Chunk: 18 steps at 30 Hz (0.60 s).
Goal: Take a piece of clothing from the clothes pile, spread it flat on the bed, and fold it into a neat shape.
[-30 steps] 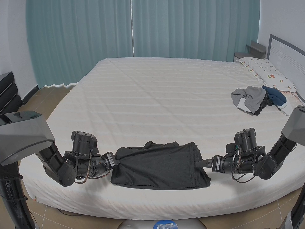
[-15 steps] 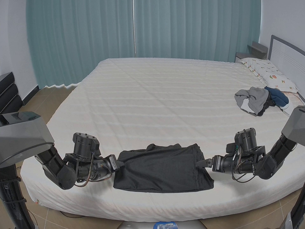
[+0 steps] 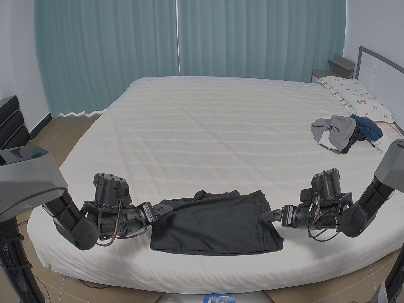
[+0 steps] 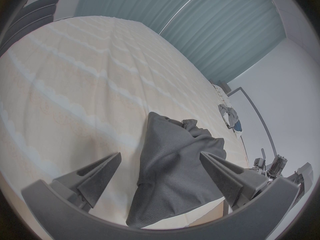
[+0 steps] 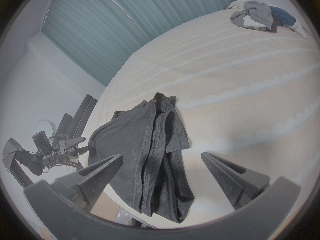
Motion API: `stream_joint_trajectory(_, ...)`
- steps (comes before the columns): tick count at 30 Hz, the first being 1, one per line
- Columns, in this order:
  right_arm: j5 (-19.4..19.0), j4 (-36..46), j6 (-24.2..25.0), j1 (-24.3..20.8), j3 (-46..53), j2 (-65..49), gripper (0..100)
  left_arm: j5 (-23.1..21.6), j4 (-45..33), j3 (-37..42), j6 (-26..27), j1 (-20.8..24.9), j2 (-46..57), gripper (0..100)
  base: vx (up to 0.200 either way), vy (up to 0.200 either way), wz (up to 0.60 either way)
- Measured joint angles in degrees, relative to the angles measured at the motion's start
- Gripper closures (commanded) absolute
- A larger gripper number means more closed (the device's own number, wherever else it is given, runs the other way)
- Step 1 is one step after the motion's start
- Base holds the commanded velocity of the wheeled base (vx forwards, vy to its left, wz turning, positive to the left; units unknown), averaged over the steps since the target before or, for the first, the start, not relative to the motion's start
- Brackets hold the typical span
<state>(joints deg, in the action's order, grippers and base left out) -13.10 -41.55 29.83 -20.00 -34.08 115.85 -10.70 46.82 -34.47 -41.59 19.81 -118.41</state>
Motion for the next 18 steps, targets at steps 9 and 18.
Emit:
stream_joint_trajectory(9, 0.82, 0.0, -0.06, -0.85, -0.52, -1.33, 0, 5.29, 3.58, 1.68, 1.15, -0.83, 3.25, 0, 0.0, 0.0, 0.0)
stream_joint_trajectory(18, 8.24, -0.02, -1.06, -2.68, -1.44, -4.85, 0, 11.65, 4.85, 3.77, 6.7, -1.01, 11.3, 0, 0.0, 0.0, 0.0)
